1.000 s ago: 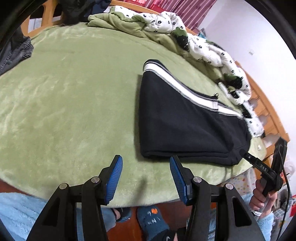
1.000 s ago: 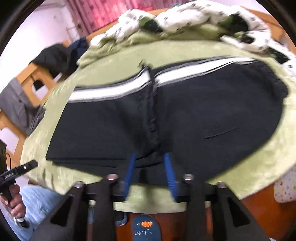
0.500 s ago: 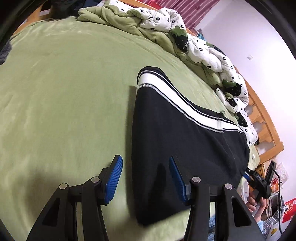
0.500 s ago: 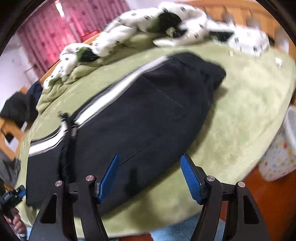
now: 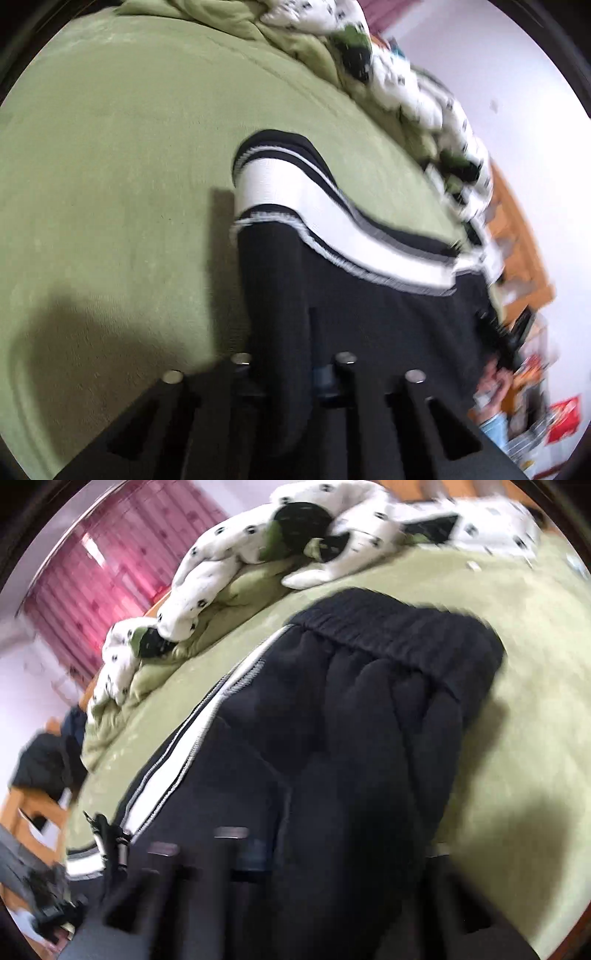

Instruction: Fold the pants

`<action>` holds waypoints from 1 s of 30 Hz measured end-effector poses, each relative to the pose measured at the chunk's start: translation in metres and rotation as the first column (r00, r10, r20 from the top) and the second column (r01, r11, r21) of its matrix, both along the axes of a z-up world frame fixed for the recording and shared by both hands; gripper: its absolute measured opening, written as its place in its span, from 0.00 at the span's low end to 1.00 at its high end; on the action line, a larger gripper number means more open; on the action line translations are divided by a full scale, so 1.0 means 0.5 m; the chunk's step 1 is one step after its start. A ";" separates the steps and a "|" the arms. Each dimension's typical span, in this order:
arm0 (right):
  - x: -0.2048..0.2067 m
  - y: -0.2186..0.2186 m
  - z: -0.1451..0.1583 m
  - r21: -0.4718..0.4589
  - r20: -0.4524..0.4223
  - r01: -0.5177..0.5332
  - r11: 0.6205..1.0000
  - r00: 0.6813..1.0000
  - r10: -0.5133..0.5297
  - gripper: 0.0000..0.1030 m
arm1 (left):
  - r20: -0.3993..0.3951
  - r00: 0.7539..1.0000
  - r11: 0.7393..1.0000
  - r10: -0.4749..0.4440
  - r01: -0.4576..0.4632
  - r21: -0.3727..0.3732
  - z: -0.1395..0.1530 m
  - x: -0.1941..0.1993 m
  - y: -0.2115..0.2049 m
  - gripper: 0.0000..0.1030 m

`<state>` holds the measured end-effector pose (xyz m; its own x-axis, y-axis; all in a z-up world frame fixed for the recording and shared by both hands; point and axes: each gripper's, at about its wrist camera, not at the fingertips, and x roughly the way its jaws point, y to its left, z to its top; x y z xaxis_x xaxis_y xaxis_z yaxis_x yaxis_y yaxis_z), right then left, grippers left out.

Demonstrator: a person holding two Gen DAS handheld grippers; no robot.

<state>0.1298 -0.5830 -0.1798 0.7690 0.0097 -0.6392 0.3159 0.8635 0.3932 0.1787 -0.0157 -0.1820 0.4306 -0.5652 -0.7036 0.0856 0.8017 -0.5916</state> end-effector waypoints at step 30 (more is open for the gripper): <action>0.003 0.393 0.022 0.047 -0.040 -0.406 0.913 0.912 0.408 0.41 | 0.060 0.959 0.889 0.277 -0.279 0.362 0.075 -0.040 0.383 0.49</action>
<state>0.1313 -0.3863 -0.1688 0.6622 0.3396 -0.6680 -0.0403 0.9063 0.4208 0.1586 0.1758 -0.1444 0.5380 -0.1273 -0.8333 -0.1697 0.9519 -0.2550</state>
